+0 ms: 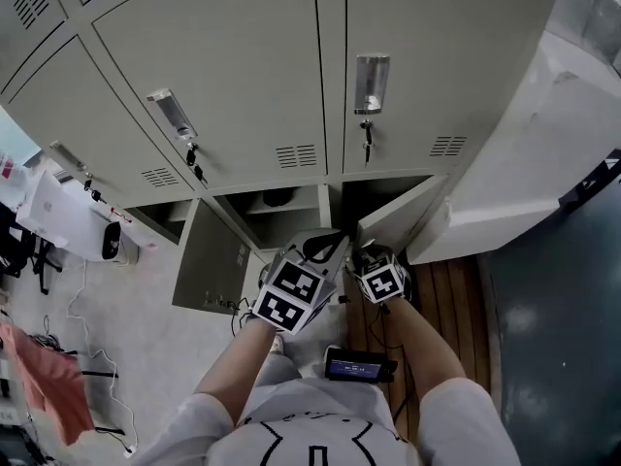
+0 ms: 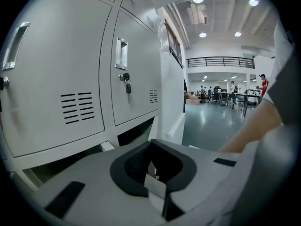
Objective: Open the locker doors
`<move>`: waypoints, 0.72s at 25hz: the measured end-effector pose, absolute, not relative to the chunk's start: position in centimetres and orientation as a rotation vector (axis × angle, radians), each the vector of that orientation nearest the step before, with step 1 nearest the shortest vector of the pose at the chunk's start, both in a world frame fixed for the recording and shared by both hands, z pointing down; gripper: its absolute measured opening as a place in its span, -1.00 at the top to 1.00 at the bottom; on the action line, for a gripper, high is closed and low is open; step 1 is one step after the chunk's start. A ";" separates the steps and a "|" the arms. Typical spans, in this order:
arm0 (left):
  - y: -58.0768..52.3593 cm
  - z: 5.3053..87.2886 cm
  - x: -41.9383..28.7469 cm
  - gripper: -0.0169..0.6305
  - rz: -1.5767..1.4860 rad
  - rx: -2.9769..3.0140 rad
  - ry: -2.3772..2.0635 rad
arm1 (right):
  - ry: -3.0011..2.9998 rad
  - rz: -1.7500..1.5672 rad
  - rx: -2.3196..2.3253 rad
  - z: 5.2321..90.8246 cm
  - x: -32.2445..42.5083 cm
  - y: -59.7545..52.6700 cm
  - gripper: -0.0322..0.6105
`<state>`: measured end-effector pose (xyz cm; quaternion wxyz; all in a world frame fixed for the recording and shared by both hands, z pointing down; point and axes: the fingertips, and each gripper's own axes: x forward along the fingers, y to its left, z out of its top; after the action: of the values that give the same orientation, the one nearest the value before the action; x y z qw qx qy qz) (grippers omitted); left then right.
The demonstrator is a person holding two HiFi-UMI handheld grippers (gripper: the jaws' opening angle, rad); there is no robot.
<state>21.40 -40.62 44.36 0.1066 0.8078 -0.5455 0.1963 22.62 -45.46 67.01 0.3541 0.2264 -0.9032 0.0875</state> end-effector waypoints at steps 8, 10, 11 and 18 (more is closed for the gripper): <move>-41.8 44.4 24.6 0.88 0.623 2.448 -1.520 | -2.271 0.226 0.443 67.3 27.6 -43.0 0.58; -42.1 44.5 25.0 0.88 0.638 2.456 -1.501 | -2.246 0.228 0.407 67.4 29.0 -42.5 0.58; -42.2 44.6 25.2 0.88 0.645 2.460 -1.496 | -2.233 0.229 0.393 67.4 29.7 -42.3 0.58; -43.1 44.1 27.2 0.88 0.681 2.500 -1.441 | -2.157 0.296 0.358 68.1 35.1 -41.4 0.58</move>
<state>27.23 -43.09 44.14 0.0884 0.8399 -0.4840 0.2289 35.07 -41.44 68.06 0.4506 0.1447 -0.8728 0.1196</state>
